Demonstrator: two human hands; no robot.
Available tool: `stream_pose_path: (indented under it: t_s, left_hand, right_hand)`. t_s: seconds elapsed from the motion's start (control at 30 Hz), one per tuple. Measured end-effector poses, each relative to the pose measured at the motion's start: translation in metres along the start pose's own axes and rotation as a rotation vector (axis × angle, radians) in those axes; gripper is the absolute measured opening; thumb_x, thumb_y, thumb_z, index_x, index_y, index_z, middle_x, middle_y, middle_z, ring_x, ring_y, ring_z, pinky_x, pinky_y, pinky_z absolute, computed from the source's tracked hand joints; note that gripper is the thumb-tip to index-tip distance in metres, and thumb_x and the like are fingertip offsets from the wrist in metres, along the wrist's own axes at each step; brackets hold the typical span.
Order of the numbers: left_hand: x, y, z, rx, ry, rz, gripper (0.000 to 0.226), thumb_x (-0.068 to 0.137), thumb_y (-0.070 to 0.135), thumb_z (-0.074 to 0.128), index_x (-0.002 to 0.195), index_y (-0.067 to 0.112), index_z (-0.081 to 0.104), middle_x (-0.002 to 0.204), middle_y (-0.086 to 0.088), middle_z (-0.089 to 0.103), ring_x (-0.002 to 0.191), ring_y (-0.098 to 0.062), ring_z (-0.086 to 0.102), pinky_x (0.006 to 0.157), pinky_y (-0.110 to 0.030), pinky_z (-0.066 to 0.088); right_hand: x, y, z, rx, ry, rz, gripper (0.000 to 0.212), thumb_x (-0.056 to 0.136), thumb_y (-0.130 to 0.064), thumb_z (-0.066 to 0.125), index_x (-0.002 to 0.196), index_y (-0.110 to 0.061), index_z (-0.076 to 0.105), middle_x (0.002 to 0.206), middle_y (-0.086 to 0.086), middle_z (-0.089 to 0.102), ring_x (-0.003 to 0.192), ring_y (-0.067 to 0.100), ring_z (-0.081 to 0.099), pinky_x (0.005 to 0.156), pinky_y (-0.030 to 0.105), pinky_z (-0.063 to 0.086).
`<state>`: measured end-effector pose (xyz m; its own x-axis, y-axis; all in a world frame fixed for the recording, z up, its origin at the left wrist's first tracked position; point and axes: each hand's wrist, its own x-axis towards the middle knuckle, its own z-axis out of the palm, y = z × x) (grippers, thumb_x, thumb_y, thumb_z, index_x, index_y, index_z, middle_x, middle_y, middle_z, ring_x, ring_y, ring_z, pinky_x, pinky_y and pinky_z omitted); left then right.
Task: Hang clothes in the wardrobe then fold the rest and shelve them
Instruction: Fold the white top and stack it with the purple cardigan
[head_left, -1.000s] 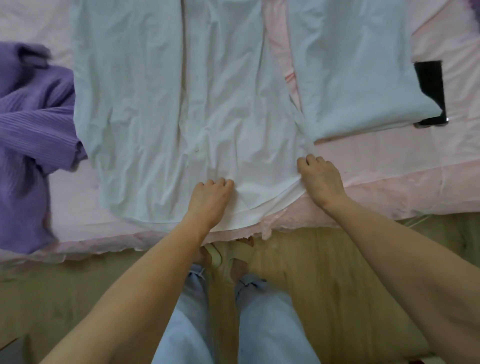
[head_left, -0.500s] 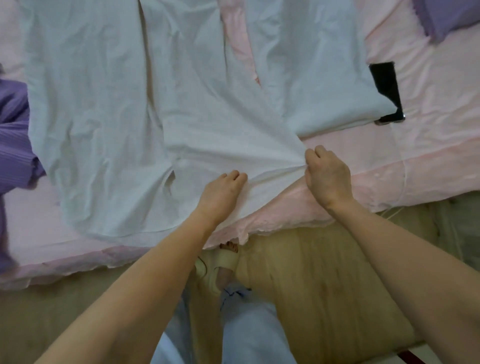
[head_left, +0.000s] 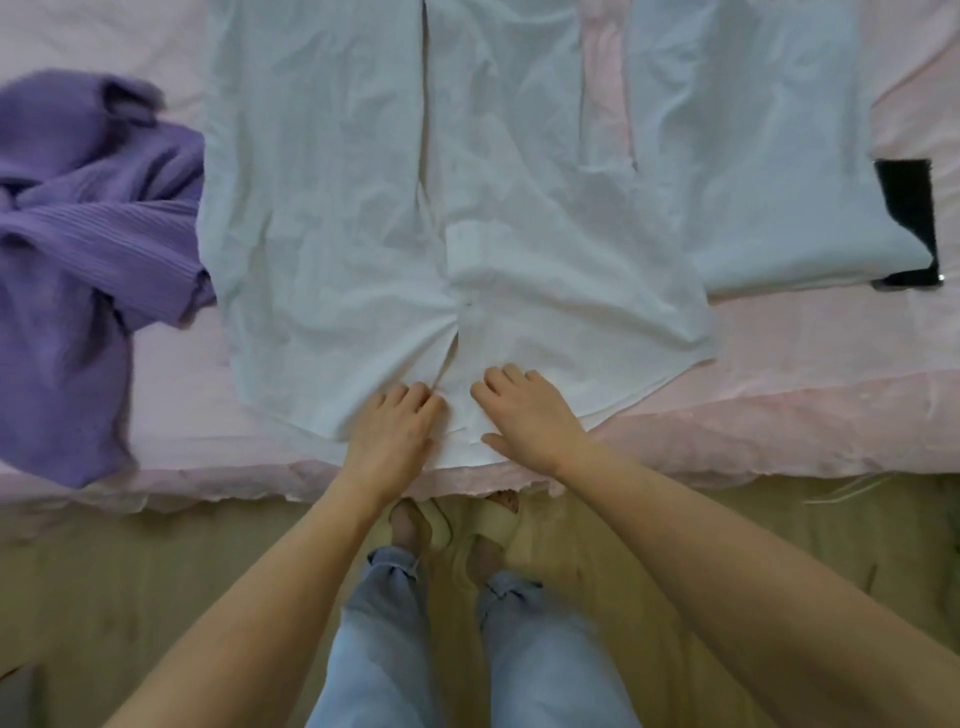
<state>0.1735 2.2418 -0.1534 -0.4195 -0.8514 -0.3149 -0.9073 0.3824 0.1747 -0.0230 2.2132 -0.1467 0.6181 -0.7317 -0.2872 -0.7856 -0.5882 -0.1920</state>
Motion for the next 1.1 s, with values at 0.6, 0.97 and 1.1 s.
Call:
stream_pose_path:
  t_s: [0.6,0.97,1.1]
  left_hand:
    - [0.002,0.021,0.006,-0.419,0.081,0.139,0.01,0.082,0.017,0.068,0.082,0.02,0.077,0.078,0.006,0.069,0.07,-0.019,0.06,0.049,-0.028,0.045]
    - [0.019,-0.015,-0.05,-0.301,0.008,-0.098,0.03,0.096,0.026,0.045,0.121,0.024,0.061,0.109,0.006,0.066,0.105,-0.017,0.057,0.074,-0.033,0.047]
    - [0.081,-0.066,-0.091,-0.261,0.032,-0.25,0.033,0.097,0.026,0.044,0.127,0.019,0.056,0.122,0.0,0.058,0.115,-0.021,0.05,0.078,-0.033,0.042]
  right_hand:
    - [-0.006,0.005,-0.024,0.39,0.073,0.19,0.01,0.084,-0.006,0.051,0.085,-0.01,0.043,0.075,0.005,0.045,0.06,0.026,0.043,0.053,0.037,0.034]
    - [-0.007,0.006,-0.026,0.173,-0.301,0.041,0.013,0.091,-0.014,0.043,0.091,-0.009,0.055,0.089,0.005,0.056,0.083,0.027,0.056,0.06,0.035,0.04]
    - [0.061,0.023,-0.061,0.293,-0.016,0.209,0.017,0.093,-0.011,0.043,0.1,-0.007,0.057,0.097,0.008,0.057,0.089,0.027,0.054,0.07,0.04,0.046]
